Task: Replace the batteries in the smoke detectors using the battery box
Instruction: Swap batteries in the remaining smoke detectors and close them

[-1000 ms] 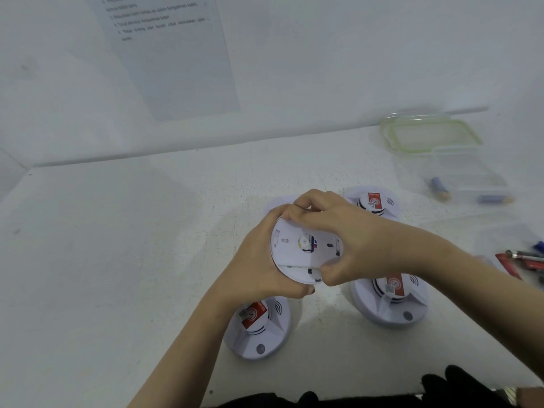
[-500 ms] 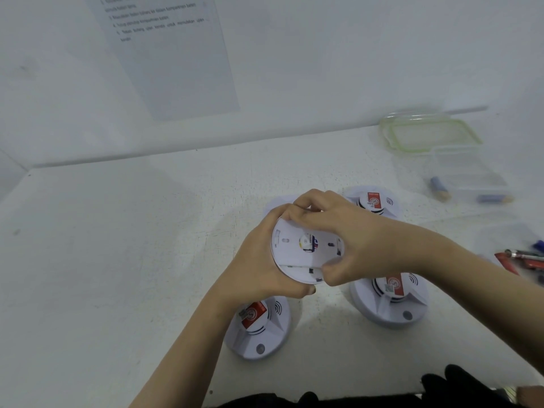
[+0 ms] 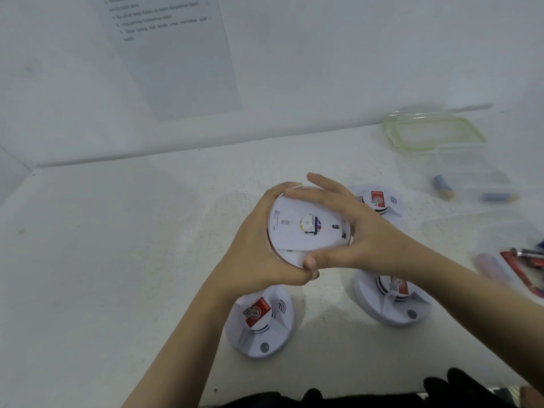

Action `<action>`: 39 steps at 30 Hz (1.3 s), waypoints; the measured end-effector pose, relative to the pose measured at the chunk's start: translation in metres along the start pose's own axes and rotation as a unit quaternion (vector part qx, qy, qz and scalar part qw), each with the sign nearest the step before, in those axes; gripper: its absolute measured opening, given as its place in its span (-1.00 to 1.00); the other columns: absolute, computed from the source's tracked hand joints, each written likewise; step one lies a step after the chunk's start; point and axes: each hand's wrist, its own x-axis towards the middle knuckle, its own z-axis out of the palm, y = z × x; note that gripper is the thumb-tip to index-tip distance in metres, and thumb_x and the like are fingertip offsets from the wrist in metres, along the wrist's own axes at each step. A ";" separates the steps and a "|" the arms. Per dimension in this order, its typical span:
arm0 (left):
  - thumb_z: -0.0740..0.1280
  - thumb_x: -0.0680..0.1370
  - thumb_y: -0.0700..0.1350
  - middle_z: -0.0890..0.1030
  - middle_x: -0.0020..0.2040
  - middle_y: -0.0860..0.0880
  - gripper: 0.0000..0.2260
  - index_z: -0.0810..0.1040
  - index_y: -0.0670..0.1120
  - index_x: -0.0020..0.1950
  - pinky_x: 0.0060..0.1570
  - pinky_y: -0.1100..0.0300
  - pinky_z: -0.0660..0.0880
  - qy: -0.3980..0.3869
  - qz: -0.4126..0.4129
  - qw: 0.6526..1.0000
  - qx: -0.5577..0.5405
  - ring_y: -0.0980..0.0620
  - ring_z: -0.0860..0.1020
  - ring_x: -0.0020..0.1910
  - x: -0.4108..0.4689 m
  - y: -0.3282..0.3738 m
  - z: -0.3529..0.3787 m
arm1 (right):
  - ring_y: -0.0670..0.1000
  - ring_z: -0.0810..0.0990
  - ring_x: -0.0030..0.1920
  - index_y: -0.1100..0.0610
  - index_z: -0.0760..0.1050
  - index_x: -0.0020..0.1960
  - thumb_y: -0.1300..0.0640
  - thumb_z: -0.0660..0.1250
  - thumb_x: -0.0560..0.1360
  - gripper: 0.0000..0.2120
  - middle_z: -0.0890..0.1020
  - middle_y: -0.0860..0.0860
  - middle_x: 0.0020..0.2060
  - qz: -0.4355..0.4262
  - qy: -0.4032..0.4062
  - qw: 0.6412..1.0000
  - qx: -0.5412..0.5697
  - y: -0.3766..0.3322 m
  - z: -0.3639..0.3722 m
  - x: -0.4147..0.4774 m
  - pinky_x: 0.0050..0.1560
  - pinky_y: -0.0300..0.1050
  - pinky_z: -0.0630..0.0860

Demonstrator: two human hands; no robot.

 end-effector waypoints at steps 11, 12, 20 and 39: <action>0.57 0.12 -0.24 0.53 0.14 0.23 -0.19 0.37 0.08 0.31 -0.06 0.34 0.53 -0.026 -0.019 0.999 0.023 0.19 0.55 0.12 -0.004 0.002 0.003 | -0.24 0.50 0.13 -0.17 0.51 0.21 0.29 0.59 0.21 -0.33 0.52 -0.09 0.20 0.069 -0.008 0.994 0.089 0.001 0.000 -0.001 0.02 -0.41 0.41; 0.57 0.11 -0.25 0.53 0.14 0.22 -0.19 0.37 0.08 0.31 -0.06 0.30 0.55 -0.028 -0.022 0.999 0.021 0.17 0.55 0.12 -0.004 0.002 0.004 | -0.24 0.50 0.14 -0.17 0.51 0.22 0.29 0.59 0.21 -0.32 0.52 -0.10 0.19 0.073 -0.014 0.993 0.087 0.002 -0.001 -0.001 0.03 -0.40 0.41; 0.57 0.11 -0.26 0.54 0.14 0.21 -0.16 0.36 0.06 0.33 -0.05 0.31 0.54 -0.036 -0.036 0.999 0.009 0.18 0.56 0.12 -0.006 0.004 0.004 | -0.31 0.49 0.08 -0.15 0.49 0.24 0.28 0.58 0.22 -0.31 0.51 -0.18 0.08 0.089 -0.051 0.993 0.066 -0.003 -0.009 0.000 0.03 -0.43 0.40; 0.58 0.11 -0.29 0.54 0.15 0.18 -0.13 0.34 0.08 0.33 -0.05 0.28 0.56 -0.038 -0.033 0.999 0.008 0.15 0.56 0.12 -0.005 0.001 0.010 | -0.31 0.49 0.03 -0.24 0.45 0.23 0.21 0.59 0.23 -0.31 0.50 -0.21 0.01 0.077 -0.103 0.992 0.012 0.001 -0.021 0.004 0.01 -0.46 0.38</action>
